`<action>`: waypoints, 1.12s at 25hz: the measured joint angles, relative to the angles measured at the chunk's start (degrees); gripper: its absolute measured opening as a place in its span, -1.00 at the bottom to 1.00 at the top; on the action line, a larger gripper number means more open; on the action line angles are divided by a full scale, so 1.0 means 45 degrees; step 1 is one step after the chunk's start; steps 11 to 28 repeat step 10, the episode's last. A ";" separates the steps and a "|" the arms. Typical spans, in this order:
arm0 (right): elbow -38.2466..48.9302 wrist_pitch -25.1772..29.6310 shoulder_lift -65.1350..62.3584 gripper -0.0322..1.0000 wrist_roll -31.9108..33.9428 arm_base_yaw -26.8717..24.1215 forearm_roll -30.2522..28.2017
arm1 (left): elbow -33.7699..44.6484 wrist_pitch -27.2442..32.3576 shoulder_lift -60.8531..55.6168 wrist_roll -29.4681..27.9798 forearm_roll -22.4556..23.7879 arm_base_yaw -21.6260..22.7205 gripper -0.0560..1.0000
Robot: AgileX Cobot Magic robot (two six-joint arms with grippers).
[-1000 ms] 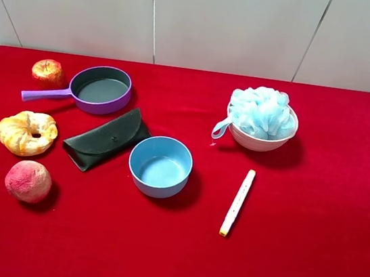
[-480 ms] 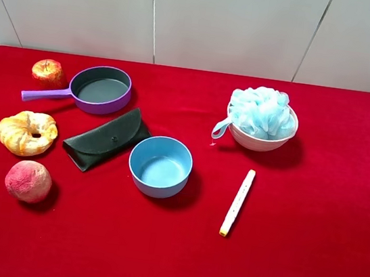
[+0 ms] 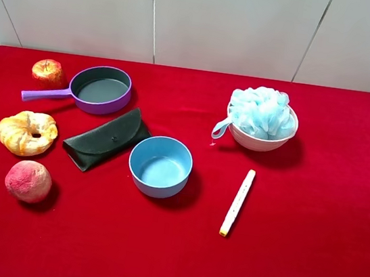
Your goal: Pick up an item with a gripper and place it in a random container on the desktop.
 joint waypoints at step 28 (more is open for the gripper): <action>0.0000 0.0000 0.0000 0.40 0.0000 0.0000 0.0024 | 0.0000 0.0000 0.0000 0.0000 0.0000 0.0000 0.99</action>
